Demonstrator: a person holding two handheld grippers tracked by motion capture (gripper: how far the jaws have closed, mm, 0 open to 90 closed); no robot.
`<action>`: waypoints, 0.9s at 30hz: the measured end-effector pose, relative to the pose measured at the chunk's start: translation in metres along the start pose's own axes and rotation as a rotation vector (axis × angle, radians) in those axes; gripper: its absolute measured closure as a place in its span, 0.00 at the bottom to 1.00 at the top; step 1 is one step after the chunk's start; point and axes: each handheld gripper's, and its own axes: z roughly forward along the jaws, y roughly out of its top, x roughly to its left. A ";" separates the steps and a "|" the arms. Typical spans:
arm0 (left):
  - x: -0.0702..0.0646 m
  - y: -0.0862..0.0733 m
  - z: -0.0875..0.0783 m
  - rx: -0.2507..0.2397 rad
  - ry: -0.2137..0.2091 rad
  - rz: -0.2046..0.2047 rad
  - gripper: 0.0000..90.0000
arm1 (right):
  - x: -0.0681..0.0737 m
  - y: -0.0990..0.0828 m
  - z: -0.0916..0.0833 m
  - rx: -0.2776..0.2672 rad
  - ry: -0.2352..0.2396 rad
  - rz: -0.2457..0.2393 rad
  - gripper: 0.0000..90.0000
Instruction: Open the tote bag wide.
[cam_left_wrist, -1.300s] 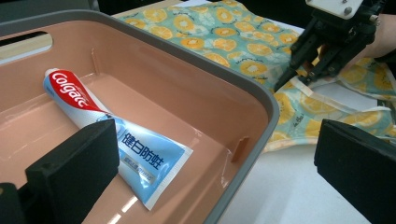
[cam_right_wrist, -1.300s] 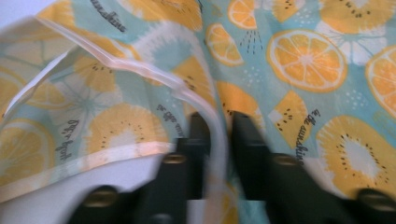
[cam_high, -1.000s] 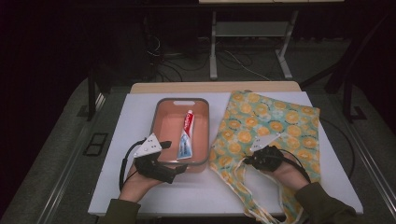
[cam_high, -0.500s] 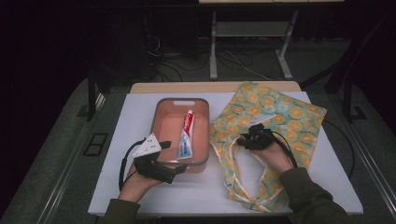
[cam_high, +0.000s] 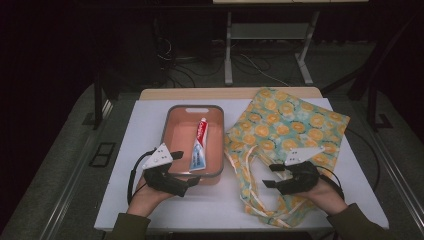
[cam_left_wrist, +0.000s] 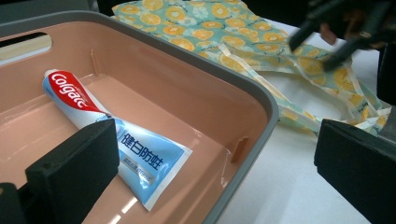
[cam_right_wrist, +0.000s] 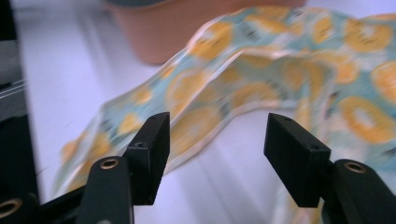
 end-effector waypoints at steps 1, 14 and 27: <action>0.000 0.000 0.000 -0.001 0.000 0.001 0.00 | 0.004 -0.002 0.000 0.007 0.011 -0.007 0.44; 0.000 -0.001 0.000 -0.006 0.002 0.003 0.00 | 0.055 -0.010 0.034 0.118 0.176 -0.125 0.50; -0.001 -0.001 0.000 -0.004 0.006 0.005 0.00 | 0.056 -0.010 0.044 0.146 0.171 -0.142 0.97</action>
